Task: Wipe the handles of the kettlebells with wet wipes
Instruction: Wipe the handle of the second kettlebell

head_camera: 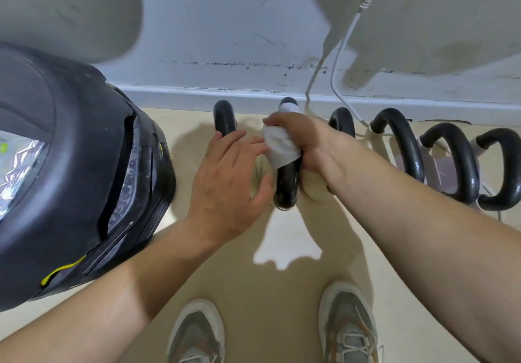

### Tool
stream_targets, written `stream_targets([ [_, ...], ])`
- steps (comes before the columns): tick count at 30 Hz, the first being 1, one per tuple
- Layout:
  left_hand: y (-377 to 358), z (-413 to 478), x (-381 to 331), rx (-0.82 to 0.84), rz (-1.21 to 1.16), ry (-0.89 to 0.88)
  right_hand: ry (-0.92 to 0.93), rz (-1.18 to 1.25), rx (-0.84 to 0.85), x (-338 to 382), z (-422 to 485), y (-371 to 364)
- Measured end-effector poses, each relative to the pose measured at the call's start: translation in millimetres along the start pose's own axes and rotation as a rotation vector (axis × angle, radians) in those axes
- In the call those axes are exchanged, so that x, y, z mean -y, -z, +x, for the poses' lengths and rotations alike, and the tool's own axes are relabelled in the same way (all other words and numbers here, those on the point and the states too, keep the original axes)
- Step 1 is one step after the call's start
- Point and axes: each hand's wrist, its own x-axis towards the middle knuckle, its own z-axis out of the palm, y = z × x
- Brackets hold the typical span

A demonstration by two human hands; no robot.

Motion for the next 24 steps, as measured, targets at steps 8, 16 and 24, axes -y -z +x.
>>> stream_targets([
  [8,2,-1,4,-0.04,-0.072,0.034,0.518,-0.073,-0.05,-77,-25,-3],
  [16,-4,-11,1,-0.122,-0.003,-0.024,0.841,-0.538,-0.257,-150,-16,14],
  [24,-12,-29,-7,-0.175,-0.054,-0.062,0.821,-0.45,-0.221,-140,-22,9],
])
